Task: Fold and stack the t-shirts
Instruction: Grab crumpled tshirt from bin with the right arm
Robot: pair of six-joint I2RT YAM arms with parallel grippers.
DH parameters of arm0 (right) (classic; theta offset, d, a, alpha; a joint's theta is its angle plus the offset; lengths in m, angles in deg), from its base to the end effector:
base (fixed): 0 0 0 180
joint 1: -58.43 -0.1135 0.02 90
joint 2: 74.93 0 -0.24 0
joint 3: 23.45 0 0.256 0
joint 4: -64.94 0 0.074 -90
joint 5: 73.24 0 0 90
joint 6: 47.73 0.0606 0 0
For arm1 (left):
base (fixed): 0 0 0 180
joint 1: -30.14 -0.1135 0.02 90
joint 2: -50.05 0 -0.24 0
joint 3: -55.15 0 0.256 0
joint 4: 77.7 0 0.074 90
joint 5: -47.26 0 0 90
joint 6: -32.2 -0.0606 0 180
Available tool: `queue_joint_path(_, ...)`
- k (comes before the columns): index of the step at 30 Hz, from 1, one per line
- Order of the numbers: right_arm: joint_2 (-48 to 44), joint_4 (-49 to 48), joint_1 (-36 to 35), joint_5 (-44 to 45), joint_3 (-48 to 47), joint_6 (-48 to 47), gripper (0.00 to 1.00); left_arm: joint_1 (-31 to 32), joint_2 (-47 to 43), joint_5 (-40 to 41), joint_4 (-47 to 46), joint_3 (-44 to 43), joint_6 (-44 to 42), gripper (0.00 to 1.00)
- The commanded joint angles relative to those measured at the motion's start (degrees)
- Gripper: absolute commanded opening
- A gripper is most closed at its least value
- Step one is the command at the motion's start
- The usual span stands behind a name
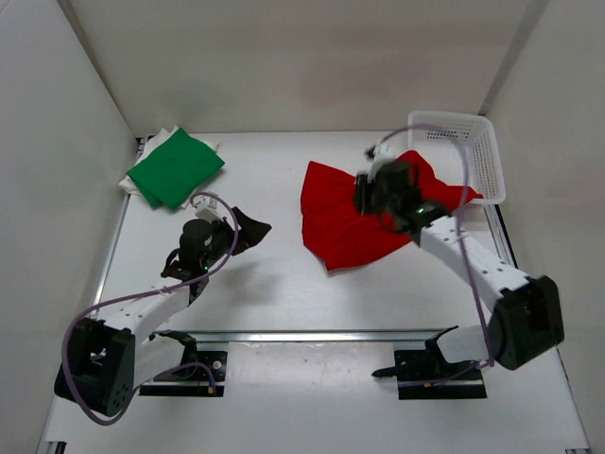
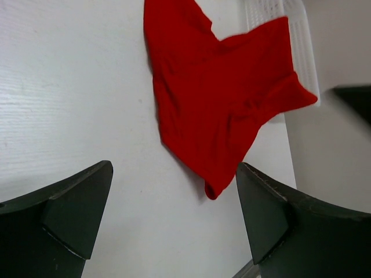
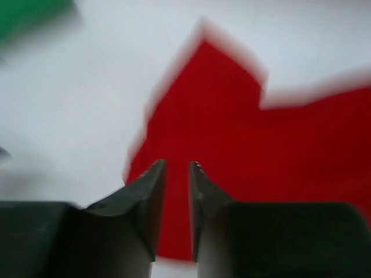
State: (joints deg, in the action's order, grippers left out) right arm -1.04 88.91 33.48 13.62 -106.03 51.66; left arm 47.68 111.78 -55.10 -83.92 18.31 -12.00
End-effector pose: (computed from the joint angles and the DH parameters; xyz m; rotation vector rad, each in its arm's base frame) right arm 0.3034 0.1448 0.3473 -0.2907 1.8401 0.4685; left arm 0.2485 -0.0922 0.1745 -0.3374 1.9769 -0.9376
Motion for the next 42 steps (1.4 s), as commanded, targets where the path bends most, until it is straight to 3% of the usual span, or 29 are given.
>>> queue_joint_path(1,-2.35,0.13,-4.91,6.2,11.78,1.08,0.31,2.93,0.67,-0.29,-0.09,-1.94,-2.29,0.99)
queue_joint_path(5,0.46,0.31,-14.57,12.08,19.54,-1.91,0.59,2.51,1.46,-1.96,-1.5,-1.24,-1.86,0.98)
queue_joint_path(10,3.19,0.49,-21.62,13.16,24.64,0.1,0.65,1.36,-0.3,-3.02,-2.38,0.08,-1.85,0.98)
queue_joint_path(14,4.5,-2.58,-22.6,12.01,28.6,2.91,0.68,0.92,0.48,-3.98,-2.55,0.35,-1.59,0.99)
queue_joint_path(22,17.24,-5.84,-20.84,20.97,22.56,-0.5,0.7,2.06,1.81,-3.81,-4.14,0.26,-1.33,0.98)
queue_joint_path(25,20.84,-6.9,-20.32,23.0,20.52,-1.21,0.59,2.23,1.81,-3.99,-4.22,0.79,-1.59,0.97)
queue_joint_path(27,21.47,-7.51,-19.61,23.44,19.21,-0.69,0.22,2.76,1.98,-3.64,-4.22,0.87,-1.51,0.96)
queue_joint_path(30,19.38,-4.72,-17.77,25.1,15.52,-0.33,0.0,2.59,2.6,-3.81,-4.49,0.97,-1.5,0.95)
queue_joint_path(33,13.5,-3.3,-14.36,26.34,10.26,-1.65,0.0,3.03,2.95,-3.99,-4.49,0.35,-1.33,0.93)
queue_joint_path(37,4.8,-0.92,-4.44,19.06,-1.33,-3.15,0.0,3.56,2.6,-3.73,-4.31,-0.09,-1.41,0.92)
queue_joint_path(42,3.89,3.63,9.63,-3.59,-19.77,0.27,0.0,4.08,2.25,-3.9,-4.05,-0.53,-0.89,0.92)
